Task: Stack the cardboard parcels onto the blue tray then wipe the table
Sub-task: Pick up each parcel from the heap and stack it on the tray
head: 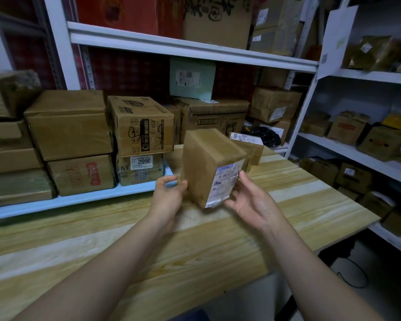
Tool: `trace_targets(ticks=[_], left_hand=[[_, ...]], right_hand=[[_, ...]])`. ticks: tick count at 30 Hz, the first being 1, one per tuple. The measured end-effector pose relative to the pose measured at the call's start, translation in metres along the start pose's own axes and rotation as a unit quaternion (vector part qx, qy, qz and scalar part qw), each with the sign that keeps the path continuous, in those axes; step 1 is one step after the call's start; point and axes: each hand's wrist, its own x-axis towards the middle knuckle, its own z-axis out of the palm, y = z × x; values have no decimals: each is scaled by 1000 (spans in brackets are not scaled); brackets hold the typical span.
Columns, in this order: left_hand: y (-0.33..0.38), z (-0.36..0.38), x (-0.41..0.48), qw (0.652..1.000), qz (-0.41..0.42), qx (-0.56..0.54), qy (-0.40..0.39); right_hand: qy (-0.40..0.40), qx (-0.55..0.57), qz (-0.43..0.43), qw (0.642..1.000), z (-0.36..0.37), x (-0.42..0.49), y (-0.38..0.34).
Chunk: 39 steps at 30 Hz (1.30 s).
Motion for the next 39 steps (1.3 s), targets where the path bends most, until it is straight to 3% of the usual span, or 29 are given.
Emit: trace_targets(ticks=[6, 13, 18, 23, 32, 39], left_hand=[[4, -1, -3, 1000, 0, -7, -17], [15, 4, -11, 998, 6, -50, -44], [20, 5, -15, 995, -6, -81, -63], [23, 8, -20, 987, -13, -127, -102], [32, 4, -26, 987, -22, -137, -77], [41, -17, -14, 985, -30, -151, -75]], right_hand=[[12, -20, 21, 999, 3, -4, -6], [83, -20, 80, 993, 4, -7, -8], [84, 56, 41, 994, 9, -13, -10], [120, -35, 37, 991, 18, -18, -11], [23, -39, 159, 986, 22, -25, -6], [-16, -36, 157, 987, 33, -21, -7]])
